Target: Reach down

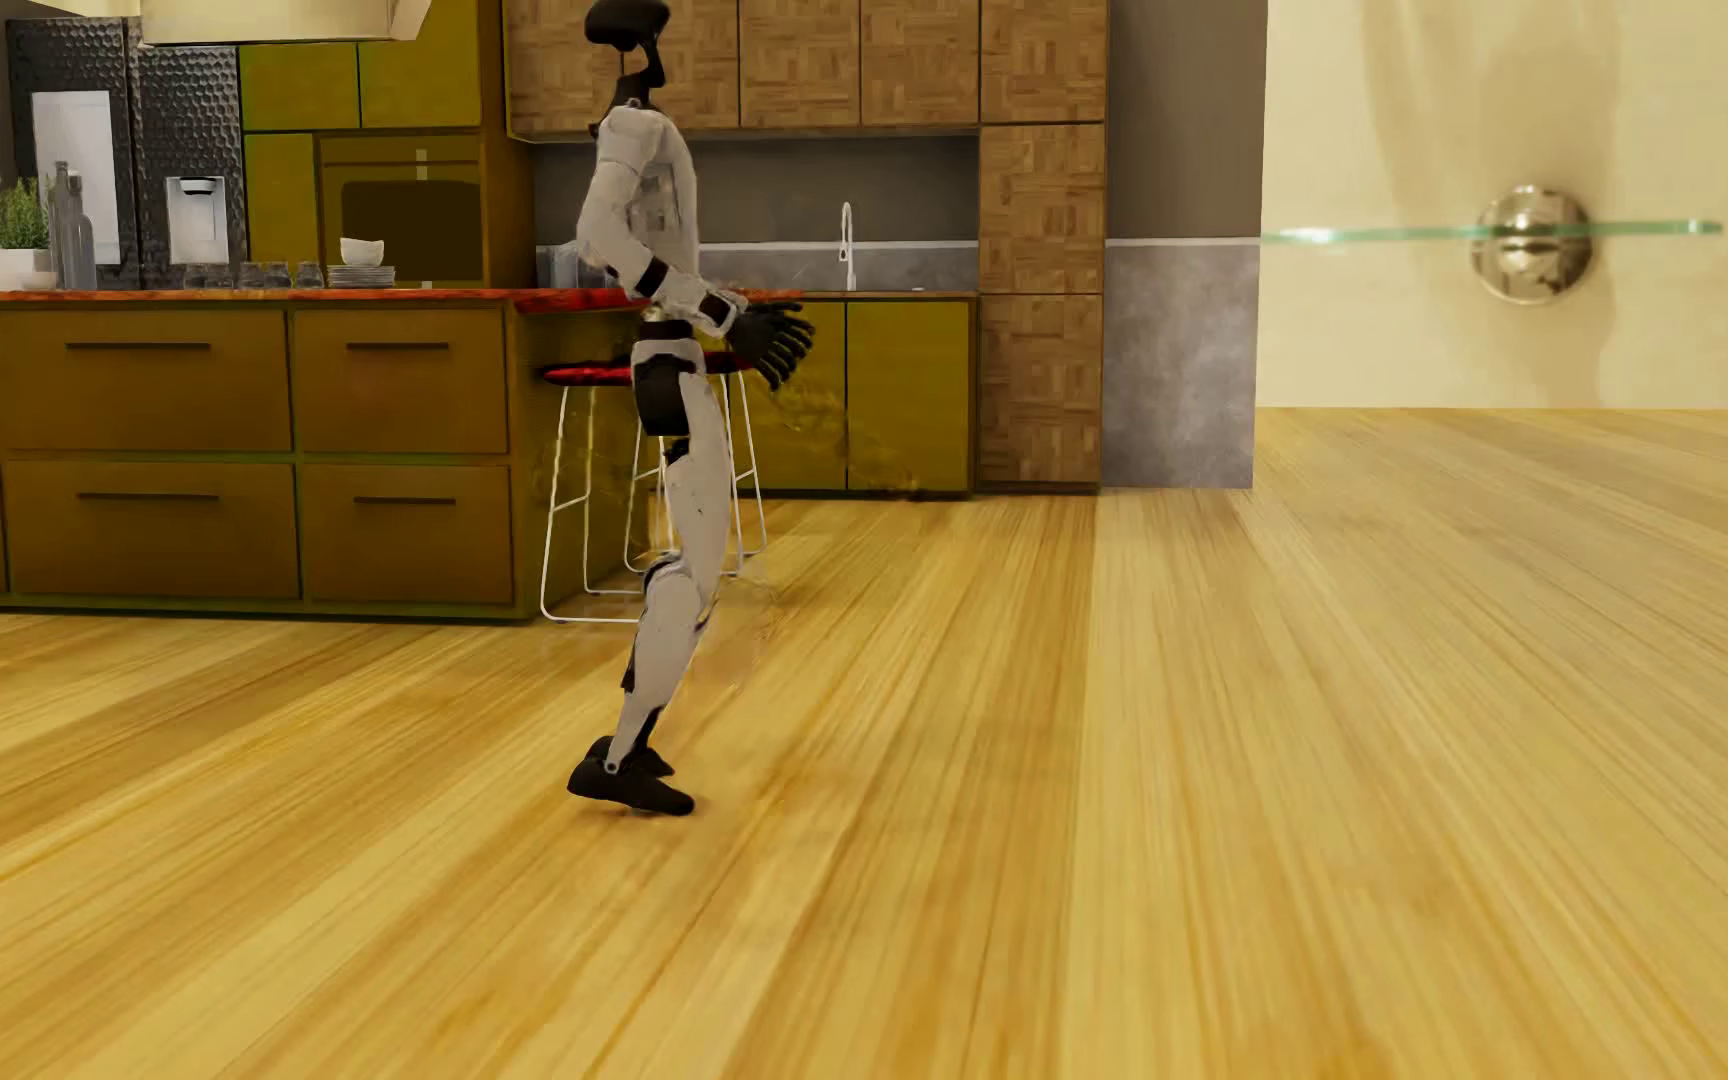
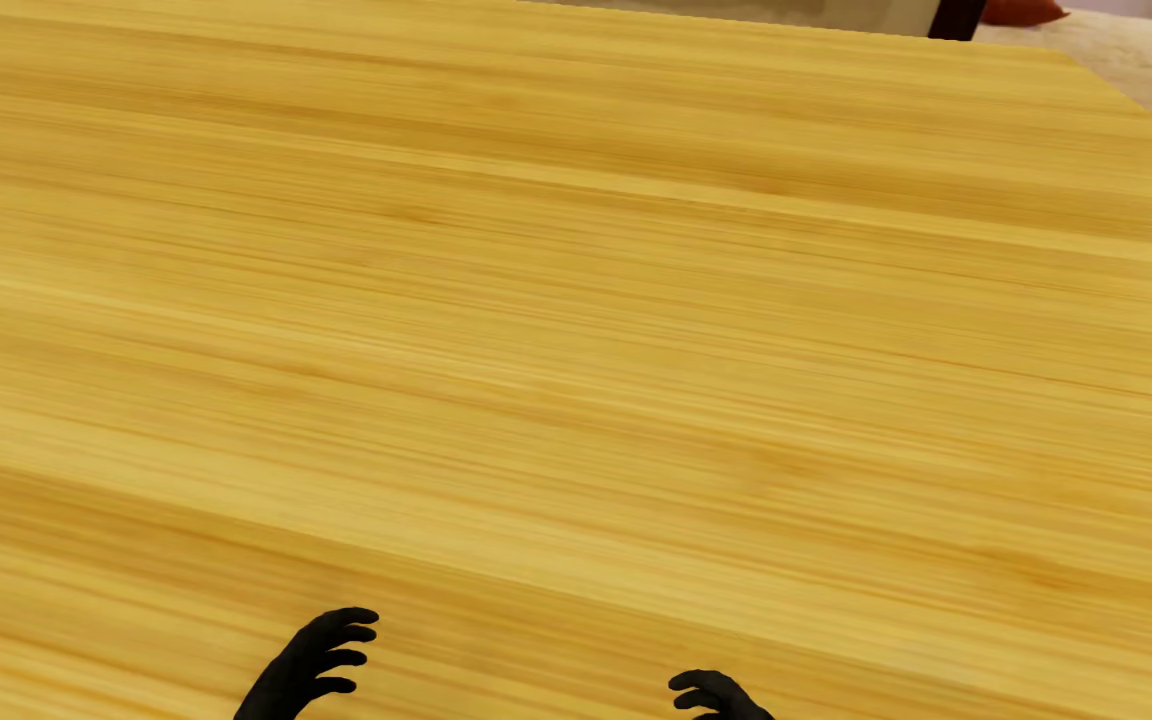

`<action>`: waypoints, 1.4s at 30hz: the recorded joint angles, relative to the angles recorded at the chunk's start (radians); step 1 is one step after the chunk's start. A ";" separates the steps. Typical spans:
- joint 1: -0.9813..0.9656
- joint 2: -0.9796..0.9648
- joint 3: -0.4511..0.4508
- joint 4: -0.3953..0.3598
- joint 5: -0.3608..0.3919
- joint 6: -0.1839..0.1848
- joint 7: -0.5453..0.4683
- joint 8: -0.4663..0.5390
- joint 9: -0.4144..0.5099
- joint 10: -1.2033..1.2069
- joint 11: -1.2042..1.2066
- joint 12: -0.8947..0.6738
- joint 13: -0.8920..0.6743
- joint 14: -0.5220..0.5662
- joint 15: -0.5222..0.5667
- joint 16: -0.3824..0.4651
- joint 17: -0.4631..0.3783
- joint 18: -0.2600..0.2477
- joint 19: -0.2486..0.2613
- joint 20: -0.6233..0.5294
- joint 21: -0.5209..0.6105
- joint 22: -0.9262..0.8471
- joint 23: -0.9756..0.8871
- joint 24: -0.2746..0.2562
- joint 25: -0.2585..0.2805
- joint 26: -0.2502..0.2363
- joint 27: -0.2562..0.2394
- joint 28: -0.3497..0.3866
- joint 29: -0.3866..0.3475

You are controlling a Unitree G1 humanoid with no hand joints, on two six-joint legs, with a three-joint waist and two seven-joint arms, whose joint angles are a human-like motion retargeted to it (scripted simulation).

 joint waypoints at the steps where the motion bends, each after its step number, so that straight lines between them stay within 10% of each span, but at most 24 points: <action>1: -0.004 0.001 -0.002 0.000 -0.001 0.002 0.000 0.000 0.001 0.001 0.003 -0.001 -0.023 0.003 0.003 -0.006 -0.024 0.000 0.000 0.000 0.033 0.003 -0.013 0.000 0.000 0.000 0.000 0.000 0.000; 13: -0.026 0.004 -0.025 -0.008 -0.003 0.010 0.000 0.000 0.064 0.012 -0.067 -0.009 -0.028 0.018 0.049 0.003 -0.021 0.000 0.000 -0.004 -0.013 0.018 0.002 0.000 0.000 0.000 0.000 0.000 0.000; 21: -0.193 -0.138 -0.023 -0.016 -0.009 0.027 0.000 0.000 0.282 0.285 -0.006 -0.207 -0.229 0.099 0.091 0.026 -0.043 0.000 0.000 -0.073 -0.017 0.090 0.079 0.000 0.000 0.000 0.000 0.000 0.000; 27: -0.441 -0.353 -0.014 -0.012 -0.022 0.034 0.000 0.000 0.598 0.356 0.010 -0.556 -0.542 0.116 0.238 0.034 -0.096 0.000 0.000 -0.134 0.080 0.186 0.128 0.000 0.000 0.000 0.000 0.000 0.000; 34: -0.754 -0.686 -0.002 -0.006 -0.060 0.043 0.000 0.000 0.598 0.514 0.149 -1.145 -1.100 0.095 0.456 0.073 -0.158 0.000 0.000 -0.258 0.201 0.469 0.376 0.000 0.000 0.000 0.000 0.000 0.000; 42: -1.144 -1.080 0.011 0.090 -0.123 0.099 0.000 0.000 0.598 1.049 0.710 -1.766 -1.734 -0.167 0.249 0.115 -0.236 0.000 0.000 -0.505 0.419 0.798 0.707 0.000 0.000 0.000 0.000 0.000 0.000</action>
